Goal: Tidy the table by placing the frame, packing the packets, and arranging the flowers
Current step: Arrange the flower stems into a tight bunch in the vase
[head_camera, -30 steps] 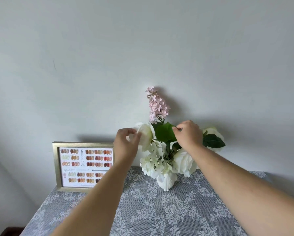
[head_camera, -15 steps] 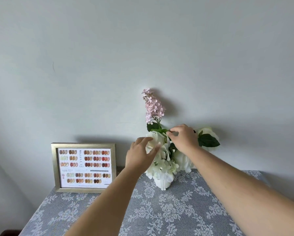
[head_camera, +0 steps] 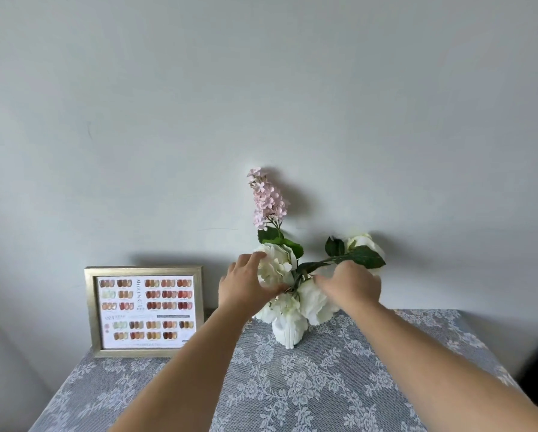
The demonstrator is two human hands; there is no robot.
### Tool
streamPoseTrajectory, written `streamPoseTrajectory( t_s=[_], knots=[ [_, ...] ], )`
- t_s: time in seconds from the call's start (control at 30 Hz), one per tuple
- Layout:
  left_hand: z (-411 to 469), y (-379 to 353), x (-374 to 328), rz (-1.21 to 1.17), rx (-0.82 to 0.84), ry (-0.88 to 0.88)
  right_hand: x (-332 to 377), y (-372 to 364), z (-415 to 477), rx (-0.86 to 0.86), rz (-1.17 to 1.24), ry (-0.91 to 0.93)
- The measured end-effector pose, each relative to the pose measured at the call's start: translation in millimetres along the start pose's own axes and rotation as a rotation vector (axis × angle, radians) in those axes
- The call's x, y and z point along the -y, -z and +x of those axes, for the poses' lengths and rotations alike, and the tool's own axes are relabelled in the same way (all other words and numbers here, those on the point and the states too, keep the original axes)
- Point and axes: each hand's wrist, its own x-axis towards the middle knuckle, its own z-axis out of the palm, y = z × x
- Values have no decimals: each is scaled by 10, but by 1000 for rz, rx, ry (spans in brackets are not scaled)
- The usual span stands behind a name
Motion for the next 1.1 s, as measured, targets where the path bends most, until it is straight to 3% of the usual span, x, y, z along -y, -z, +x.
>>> streamPoseTrajectory(
  t_s=[0.2,0.43,0.6,0.87,1.1],
  knots=[
    [32,-8,-9,30,-11,7,41,11,0,143,135,-29],
    [130,-31,58,65,-14,-45,-261,236,453,-175,172,-64],
    [174,-64,131,15,-42,-127,-432,199,815,-91,87,-224],
    [191,-243,208,-111,-180,-197,-488,-62,969,-24,200,-374],
    [199,-268,202,-51,-184,-205,-412,5,942,-143,343,-197]
  ],
)
